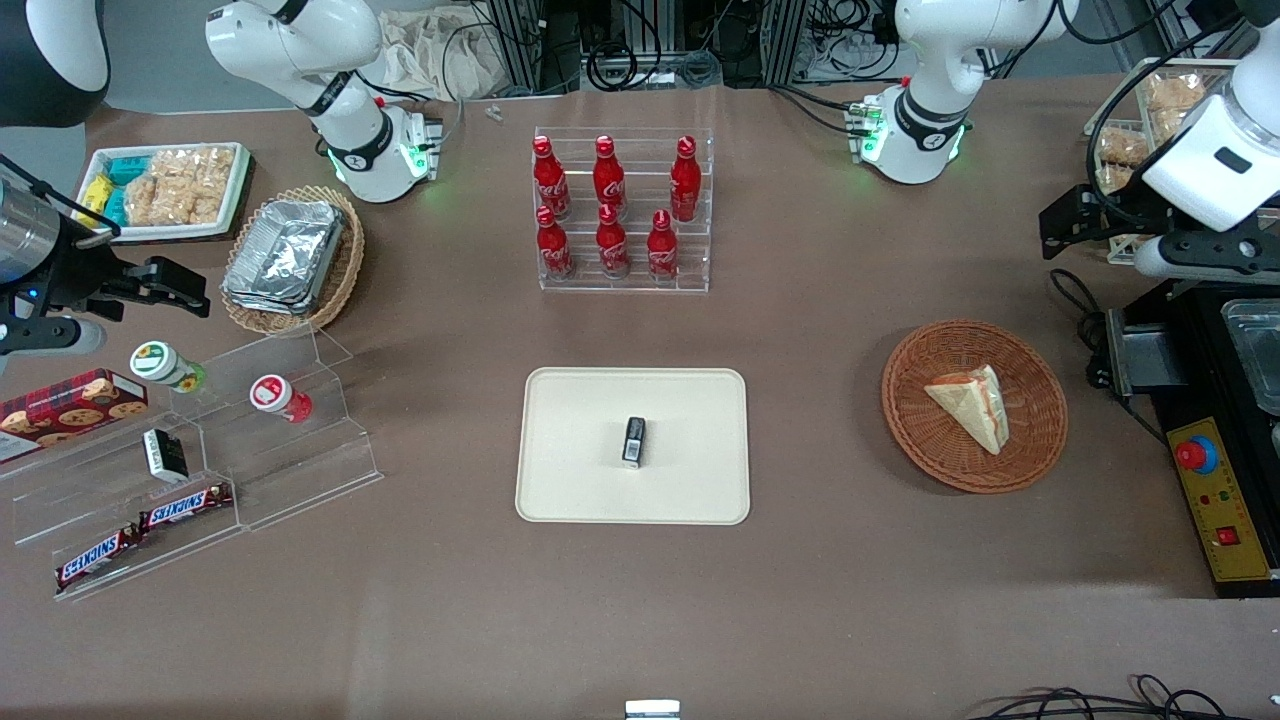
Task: Place sandwich from basket to tray
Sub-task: 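Move the left gripper toward the wicker basket with the sandwich, then lower the left gripper onto the triangular sandwich and grasp it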
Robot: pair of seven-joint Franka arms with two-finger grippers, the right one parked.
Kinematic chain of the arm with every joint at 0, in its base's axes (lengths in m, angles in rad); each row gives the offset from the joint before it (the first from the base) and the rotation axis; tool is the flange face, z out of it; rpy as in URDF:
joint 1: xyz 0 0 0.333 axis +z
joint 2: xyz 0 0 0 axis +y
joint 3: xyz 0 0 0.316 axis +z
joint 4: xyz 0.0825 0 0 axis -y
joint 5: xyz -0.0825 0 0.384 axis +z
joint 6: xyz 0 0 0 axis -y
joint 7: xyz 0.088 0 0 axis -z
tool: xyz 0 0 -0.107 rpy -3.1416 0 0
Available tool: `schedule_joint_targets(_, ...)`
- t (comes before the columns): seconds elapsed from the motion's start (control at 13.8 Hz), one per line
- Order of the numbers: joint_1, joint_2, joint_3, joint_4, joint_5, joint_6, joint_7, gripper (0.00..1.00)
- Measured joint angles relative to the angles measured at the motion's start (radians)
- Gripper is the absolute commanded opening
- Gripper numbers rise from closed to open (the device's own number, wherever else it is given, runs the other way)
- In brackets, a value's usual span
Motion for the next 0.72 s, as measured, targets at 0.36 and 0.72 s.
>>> schedule_joint_targets(0.36,0.000,0.009,0.016,-0.004,0.014,-0.030,-0.012,1.00)
schedule_joint_targets(0.72,0.001,0.060,0.052,-0.183,0.042,0.097,-0.053,1.00)
